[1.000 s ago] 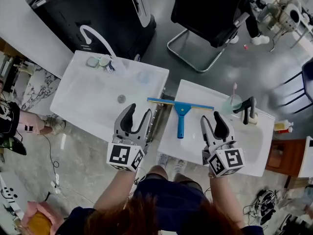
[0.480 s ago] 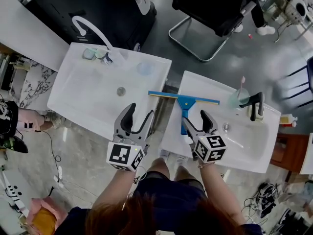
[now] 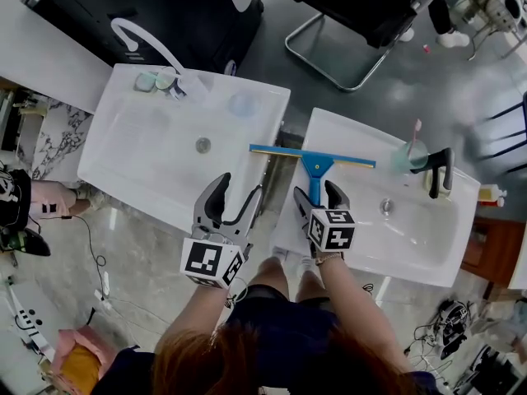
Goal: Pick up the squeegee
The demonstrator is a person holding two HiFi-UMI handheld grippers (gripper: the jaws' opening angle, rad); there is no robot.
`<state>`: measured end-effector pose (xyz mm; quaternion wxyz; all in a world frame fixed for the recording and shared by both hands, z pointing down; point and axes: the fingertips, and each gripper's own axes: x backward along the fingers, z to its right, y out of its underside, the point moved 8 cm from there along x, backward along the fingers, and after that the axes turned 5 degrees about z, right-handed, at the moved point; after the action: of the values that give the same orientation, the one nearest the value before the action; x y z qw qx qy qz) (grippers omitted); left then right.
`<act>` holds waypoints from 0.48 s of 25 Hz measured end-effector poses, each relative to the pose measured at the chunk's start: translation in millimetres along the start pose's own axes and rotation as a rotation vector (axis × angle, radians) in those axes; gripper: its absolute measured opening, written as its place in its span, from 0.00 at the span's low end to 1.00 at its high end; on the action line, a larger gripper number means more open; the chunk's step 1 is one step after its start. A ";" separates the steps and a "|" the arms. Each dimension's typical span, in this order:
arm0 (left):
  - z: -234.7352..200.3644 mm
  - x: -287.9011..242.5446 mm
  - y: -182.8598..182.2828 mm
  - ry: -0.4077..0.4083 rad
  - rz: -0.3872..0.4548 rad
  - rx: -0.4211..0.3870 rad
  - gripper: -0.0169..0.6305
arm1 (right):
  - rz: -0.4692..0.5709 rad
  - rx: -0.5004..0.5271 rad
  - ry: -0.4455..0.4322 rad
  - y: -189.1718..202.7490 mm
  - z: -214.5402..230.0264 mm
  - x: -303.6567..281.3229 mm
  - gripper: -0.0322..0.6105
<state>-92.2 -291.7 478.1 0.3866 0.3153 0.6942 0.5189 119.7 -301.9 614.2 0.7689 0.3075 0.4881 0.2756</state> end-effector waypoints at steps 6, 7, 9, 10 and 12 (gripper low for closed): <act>-4.6 0.7 3.7 -0.013 -0.012 0.007 0.42 | -0.048 0.046 0.051 7.1 0.2 -7.6 0.58; -5.5 1.0 4.1 -0.016 -0.013 0.007 0.42 | -0.049 0.053 0.060 7.0 1.8 -7.1 0.55; -7.7 1.6 5.1 -0.020 -0.015 0.011 0.42 | -0.059 0.065 0.077 6.2 5.7 -6.3 0.46; -8.7 1.8 5.5 -0.022 -0.015 0.011 0.42 | -0.064 0.067 0.082 5.8 7.8 -6.0 0.40; -9.9 1.8 6.6 -0.021 -0.016 0.015 0.42 | -0.067 0.064 0.083 5.4 11.5 -5.9 0.35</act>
<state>-101.4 -293.2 485.7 0.3956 0.3181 0.6963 0.5074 127.4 -305.0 625.5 0.7465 0.3038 0.5381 0.2465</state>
